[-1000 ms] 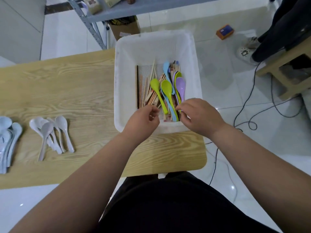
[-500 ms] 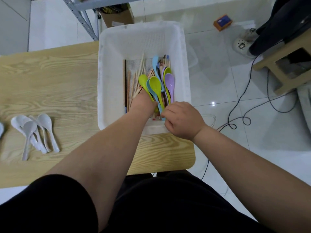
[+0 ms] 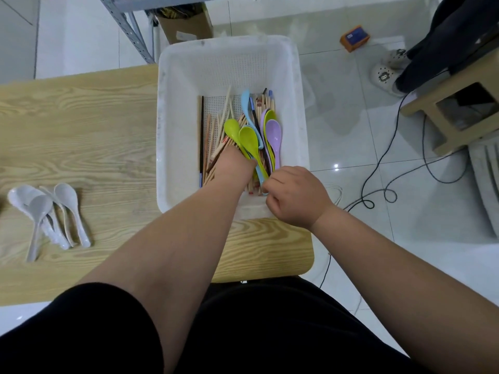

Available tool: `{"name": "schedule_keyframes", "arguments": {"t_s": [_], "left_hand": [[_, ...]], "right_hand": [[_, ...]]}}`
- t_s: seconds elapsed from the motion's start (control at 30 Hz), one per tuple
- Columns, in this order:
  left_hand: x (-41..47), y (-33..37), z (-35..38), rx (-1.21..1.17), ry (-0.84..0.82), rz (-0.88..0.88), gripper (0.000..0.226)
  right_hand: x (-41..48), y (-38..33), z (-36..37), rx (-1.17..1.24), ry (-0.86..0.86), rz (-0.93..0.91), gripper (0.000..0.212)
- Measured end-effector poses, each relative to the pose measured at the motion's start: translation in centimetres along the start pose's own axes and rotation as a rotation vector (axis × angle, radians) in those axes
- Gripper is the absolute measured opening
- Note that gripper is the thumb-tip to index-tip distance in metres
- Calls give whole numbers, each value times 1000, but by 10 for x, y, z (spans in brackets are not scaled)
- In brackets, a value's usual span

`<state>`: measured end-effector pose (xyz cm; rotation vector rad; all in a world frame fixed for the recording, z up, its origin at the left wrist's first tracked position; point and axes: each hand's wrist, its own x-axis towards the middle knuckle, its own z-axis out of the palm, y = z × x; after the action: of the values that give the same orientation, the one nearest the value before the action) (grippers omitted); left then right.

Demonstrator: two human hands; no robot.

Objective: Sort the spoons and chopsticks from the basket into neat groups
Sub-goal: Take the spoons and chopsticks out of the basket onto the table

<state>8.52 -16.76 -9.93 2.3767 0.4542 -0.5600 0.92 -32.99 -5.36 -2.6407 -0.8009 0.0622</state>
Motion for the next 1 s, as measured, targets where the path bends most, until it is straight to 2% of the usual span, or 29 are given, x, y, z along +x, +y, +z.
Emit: {"name": "schedule_keyframes", "arguments": {"t_s": [0.17,0.27,0.4,0.47,0.6,0.77,0.9,1.0], "left_hand": [[7,0,-6,-4,-78,20,32],[5,-9,-16,-76,-103,20,22],[-1,-36,-34,-155,-115,-5,16],[-6,-52,-44,-186,-126,3,11],[-17,-72,-60,-330,-176,-32,19],[-21,-77,-71,-525,-246,-80,28],[-24,-80,-74,-542,-280,-42,29],[-32,-78,-78,-565,-274,2,28]], "right_hand": [[1,-3,-2,-33,-49,26,27],[4,-5,-2,-60,-111,66,31],[27,-19,7,-38,-143,300,26],[47,-22,16,-70,-249,450,27],[79,-19,35,-135,-430,655,30],[92,-16,49,-136,-427,776,27],[90,-16,48,-100,-457,854,23],[84,-19,39,-15,-353,836,3]]}}
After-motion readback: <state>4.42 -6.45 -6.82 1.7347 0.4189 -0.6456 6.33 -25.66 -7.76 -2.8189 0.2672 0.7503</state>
